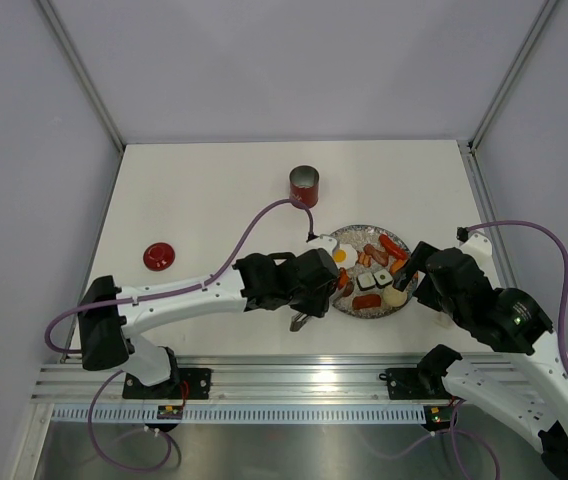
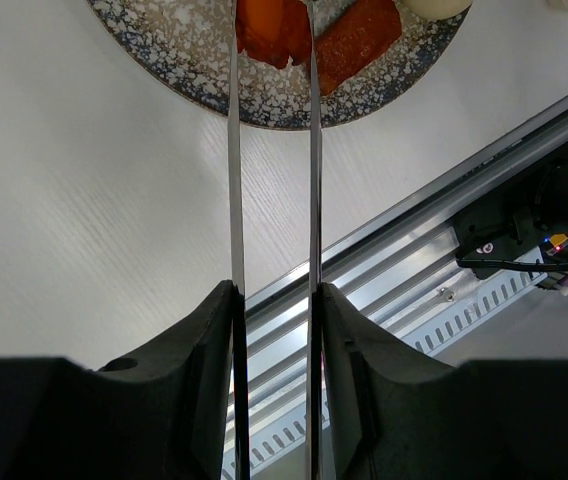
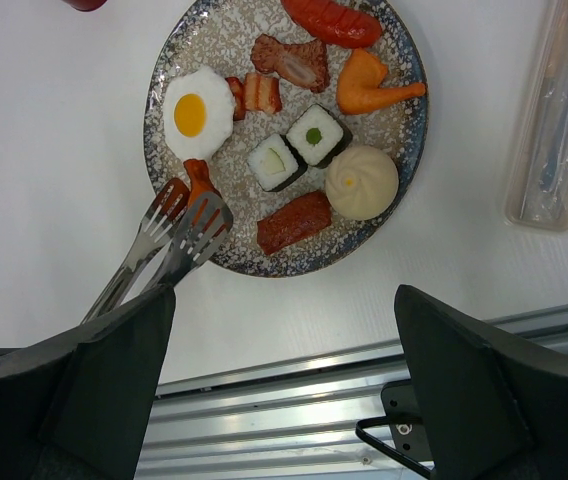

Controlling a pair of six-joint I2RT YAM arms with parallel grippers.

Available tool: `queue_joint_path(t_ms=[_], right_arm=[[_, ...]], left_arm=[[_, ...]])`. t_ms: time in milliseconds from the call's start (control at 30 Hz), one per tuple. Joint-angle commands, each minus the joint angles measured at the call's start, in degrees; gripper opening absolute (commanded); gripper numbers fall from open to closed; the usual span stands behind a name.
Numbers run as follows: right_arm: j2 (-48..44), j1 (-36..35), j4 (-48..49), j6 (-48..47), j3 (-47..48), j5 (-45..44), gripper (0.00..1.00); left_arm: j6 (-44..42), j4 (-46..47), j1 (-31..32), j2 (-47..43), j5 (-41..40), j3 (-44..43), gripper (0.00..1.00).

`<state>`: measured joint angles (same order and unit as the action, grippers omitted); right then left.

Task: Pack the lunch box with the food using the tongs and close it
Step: Pick up the fake food from the plate, then place the fake food in the packing box.

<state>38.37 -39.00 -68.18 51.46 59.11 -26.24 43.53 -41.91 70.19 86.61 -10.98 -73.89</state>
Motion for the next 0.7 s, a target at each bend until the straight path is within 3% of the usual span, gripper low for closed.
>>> queue_joint_path(t_ms=[0, 333, 667], right_arm=[[-0.4, -0.5, 1.6, 1.2, -0.2, -0.2, 0.99], [-1.2, -0.5, -0.6, 1.0, 1.7, -1.6, 0.99], [-0.8, -0.5, -0.7, 0.4, 2.2, -1.5, 0.99]], left_arm=[[-0.6, 1.9, 0.4, -2.8, -1.9, -2.8, 0.00], [-7.4, -1.2, -2.4, -4.4, -4.1, -11.8, 0.00], [-13.6, -2.3, -18.0, 0.0, 2.5, -21.8, 0.00]])
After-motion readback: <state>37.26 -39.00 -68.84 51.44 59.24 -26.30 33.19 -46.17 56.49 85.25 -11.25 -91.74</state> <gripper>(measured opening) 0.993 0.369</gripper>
